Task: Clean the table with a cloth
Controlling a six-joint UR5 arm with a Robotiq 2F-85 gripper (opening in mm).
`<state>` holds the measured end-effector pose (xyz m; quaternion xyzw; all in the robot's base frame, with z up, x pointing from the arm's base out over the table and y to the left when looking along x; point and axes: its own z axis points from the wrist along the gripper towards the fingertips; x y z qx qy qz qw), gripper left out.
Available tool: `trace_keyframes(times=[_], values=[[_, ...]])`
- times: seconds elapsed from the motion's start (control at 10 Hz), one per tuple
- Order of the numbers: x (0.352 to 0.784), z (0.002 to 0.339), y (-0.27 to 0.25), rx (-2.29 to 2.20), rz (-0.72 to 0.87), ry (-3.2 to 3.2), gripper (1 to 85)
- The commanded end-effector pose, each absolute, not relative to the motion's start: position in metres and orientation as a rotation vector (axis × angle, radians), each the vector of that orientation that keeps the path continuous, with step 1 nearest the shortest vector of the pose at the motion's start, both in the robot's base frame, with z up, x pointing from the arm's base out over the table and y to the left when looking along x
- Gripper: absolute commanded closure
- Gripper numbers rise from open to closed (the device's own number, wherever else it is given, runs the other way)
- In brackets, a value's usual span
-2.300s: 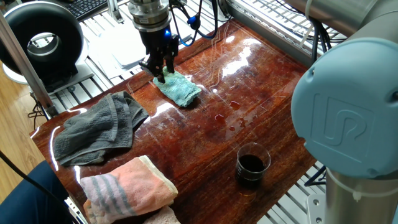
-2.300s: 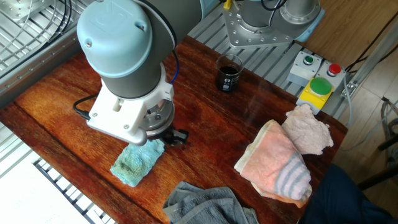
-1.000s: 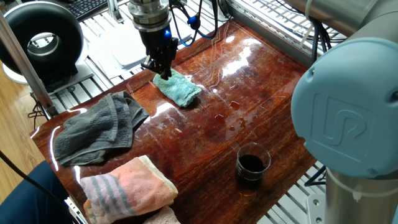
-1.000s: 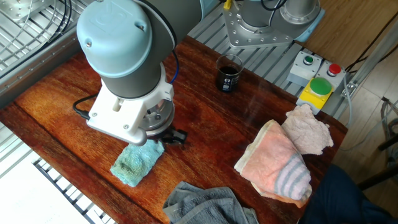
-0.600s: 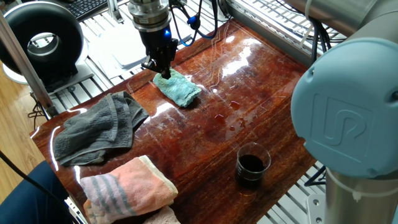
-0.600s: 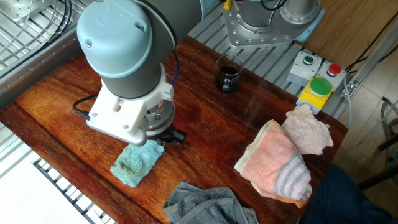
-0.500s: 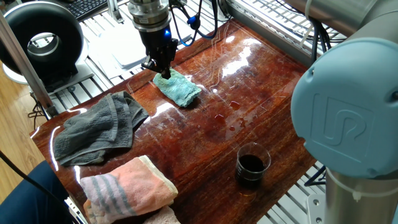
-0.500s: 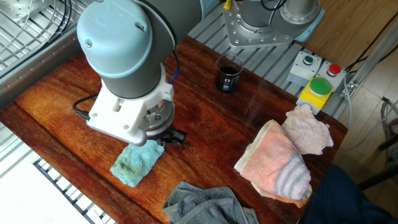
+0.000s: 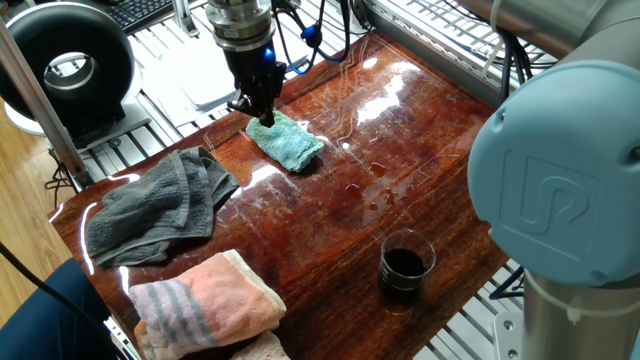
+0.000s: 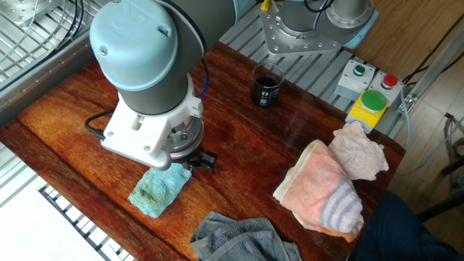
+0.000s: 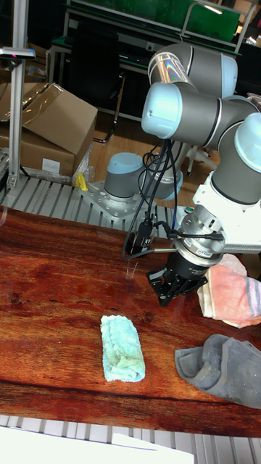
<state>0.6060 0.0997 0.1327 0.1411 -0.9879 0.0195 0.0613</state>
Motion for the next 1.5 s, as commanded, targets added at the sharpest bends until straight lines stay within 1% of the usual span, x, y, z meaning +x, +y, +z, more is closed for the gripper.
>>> trace_keyframes(times=[0.0,0.3,0.7,0.8,1.1,1.2,1.3,1.4], values=[[0.606,0.134,0.102,0.419,0.039,-2.991,84.3],[0.609,0.133,0.102,0.418,0.039,-3.001,84.3],[0.614,0.134,0.085,0.469,0.058,-3.021,84.3],[0.614,0.133,0.084,0.477,0.037,-3.032,84.3],[0.615,0.134,0.058,0.59,0.057,-3.042,84.3],[0.629,0.134,0.047,0.684,0.099,-3.044,82.3],[0.627,0.13,0.034,0.803,0.104,-2.964,47.3],[0.641,0.124,0.037,0.876,0.036,-2.978,24.3]])
